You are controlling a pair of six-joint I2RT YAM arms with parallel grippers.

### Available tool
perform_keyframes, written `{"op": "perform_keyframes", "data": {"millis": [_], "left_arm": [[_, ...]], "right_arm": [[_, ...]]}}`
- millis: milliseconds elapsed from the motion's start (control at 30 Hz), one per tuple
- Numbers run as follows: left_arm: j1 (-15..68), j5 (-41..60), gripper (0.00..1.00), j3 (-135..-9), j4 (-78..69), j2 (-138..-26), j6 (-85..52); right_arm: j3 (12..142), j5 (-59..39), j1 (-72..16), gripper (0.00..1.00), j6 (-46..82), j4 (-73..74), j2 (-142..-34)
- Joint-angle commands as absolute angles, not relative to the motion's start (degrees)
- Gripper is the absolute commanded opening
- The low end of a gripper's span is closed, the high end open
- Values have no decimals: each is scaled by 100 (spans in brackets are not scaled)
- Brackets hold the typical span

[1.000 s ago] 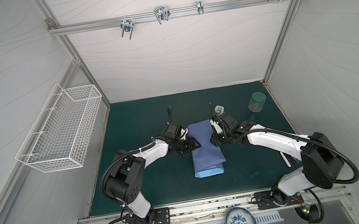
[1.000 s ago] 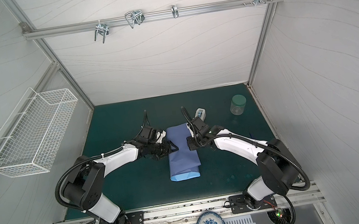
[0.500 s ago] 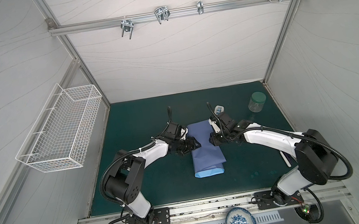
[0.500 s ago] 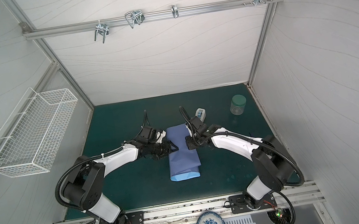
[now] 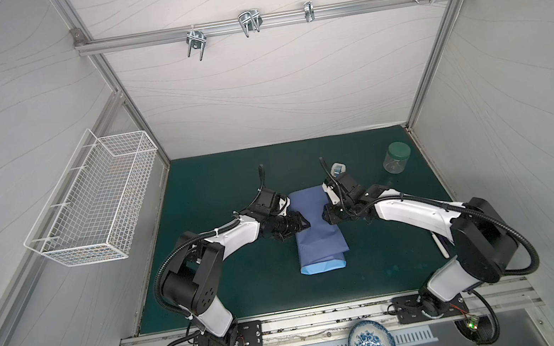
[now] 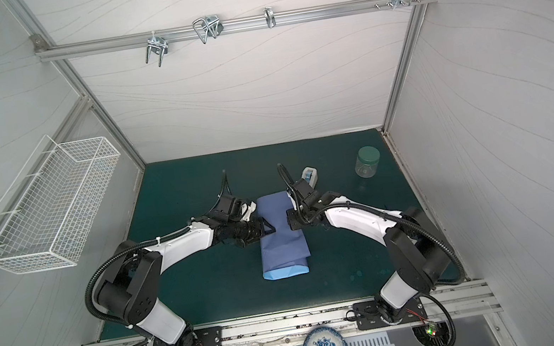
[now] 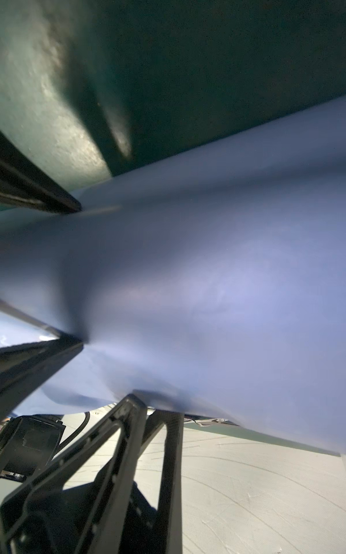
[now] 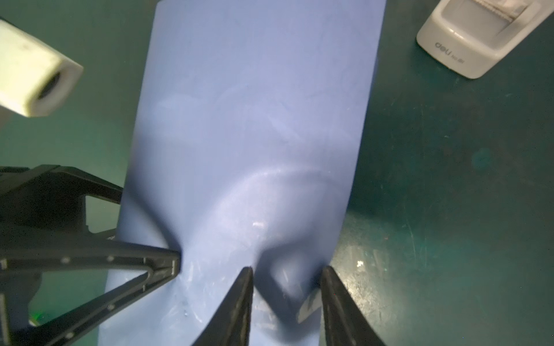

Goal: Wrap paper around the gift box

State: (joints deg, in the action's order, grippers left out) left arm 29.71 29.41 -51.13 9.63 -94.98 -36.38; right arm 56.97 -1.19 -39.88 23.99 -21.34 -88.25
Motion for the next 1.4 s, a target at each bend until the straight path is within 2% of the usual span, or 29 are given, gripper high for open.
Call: {"op": "perform_keyframes", "data": {"millis": [0, 1000, 1367], "left_arm": [[3015, 2347, 66, -4931, 1616, -9897, -3489], [3014, 2329, 65, -4922, 1644, -9868, -3498], [3009, 2321, 65, -4930, 1643, -9845, -3503]], "right_arm": [[5766, -235, -3954, 41, 2398, -2056, -8919], [5384, -1083, -3794, 45, 2942, -1368, -9242], [5204, -1734, -3659, 53, 3337, -826, -9582]]}}
